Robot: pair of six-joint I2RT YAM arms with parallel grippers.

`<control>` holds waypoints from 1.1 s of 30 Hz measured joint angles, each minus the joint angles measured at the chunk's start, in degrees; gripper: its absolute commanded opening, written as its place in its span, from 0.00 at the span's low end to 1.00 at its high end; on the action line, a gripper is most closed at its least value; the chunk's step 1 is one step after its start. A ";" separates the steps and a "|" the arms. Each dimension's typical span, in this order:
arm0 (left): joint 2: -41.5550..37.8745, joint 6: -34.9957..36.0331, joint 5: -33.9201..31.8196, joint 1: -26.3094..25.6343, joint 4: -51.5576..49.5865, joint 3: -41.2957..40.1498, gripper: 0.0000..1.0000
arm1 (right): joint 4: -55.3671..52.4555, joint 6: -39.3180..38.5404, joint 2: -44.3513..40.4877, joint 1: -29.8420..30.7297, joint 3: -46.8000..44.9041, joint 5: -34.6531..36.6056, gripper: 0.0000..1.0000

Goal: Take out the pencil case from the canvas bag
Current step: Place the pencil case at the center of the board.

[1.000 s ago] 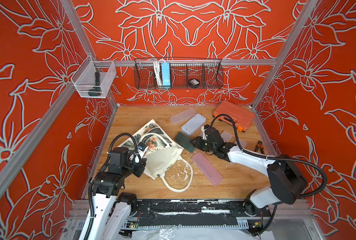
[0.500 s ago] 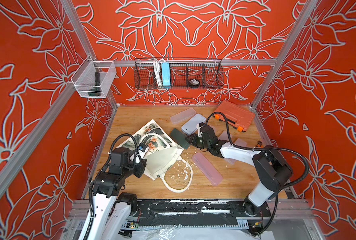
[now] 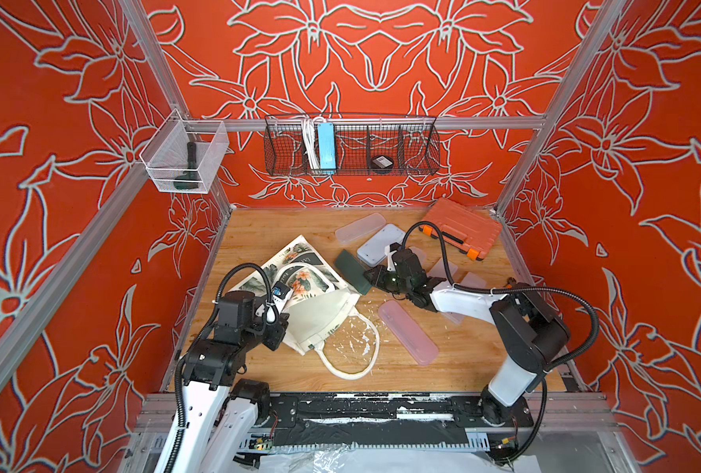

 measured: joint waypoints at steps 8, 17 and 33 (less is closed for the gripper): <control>0.15 0.00 -0.28 0.00 -0.81 0.00 0.00 | -1.09 -1.99 1.27 0.00 0.11 0.28 0.26; 0.13 0.02 -1.07 -0.04 -1.31 0.00 0.00 | -7.39 -5.77 1.84 -0.02 1.70 2.60 0.32; 0.09 -0.02 -1.40 -0.02 -0.87 0.00 0.00 | -21.46 -9.66 2.25 -0.02 4.28 6.67 0.62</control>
